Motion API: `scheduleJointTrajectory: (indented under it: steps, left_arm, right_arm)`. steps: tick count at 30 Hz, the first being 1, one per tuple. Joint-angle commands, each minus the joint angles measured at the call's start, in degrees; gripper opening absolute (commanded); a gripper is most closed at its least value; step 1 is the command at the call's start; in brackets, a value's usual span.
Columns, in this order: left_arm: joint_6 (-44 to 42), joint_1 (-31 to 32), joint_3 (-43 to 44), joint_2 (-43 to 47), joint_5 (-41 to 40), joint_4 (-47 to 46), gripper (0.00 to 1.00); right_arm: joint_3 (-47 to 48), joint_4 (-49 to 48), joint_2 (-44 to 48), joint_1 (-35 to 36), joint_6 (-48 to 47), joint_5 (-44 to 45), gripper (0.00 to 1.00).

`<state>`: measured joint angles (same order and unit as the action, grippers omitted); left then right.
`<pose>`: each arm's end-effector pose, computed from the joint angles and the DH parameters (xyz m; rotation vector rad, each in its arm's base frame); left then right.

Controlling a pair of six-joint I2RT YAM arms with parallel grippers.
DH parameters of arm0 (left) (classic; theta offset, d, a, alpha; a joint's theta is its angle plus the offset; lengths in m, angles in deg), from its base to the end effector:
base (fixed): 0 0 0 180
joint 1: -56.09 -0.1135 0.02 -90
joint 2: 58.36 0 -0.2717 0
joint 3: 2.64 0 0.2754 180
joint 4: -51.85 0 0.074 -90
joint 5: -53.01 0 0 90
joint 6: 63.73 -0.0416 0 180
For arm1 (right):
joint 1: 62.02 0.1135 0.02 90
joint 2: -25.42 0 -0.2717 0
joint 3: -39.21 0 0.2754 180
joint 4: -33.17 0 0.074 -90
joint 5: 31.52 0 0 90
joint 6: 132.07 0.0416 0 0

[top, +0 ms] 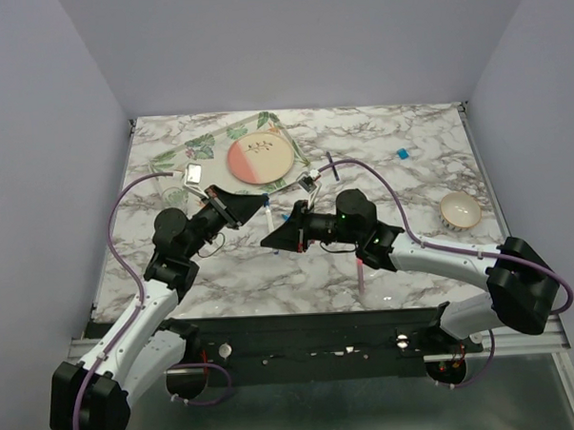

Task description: Insert the pens into the pen caps

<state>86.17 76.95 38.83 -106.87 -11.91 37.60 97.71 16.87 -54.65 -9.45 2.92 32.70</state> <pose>0.2032 -0.0963 0.2973 -0.1527 1.6280 -1.4339 0.1924 0.2812 0.2696 -0.5222 1.8731 1.5928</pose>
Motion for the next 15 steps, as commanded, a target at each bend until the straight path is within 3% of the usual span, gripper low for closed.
scheduleJointTrajectory:
  steps: [1,15]
  left_arm:
    - [0.66,0.32,-1.20,1.93,0.32,0.20,0.00]
    - [0.22,0.32,1.35,1.67,-3.99,3.19,0.00]
  right_arm:
    - [1.99,0.32,-1.14,0.60,-0.70,0.47,0.01]
    - [-0.21,-0.91,-1.05,1.47,0.10,-0.06,0.01]
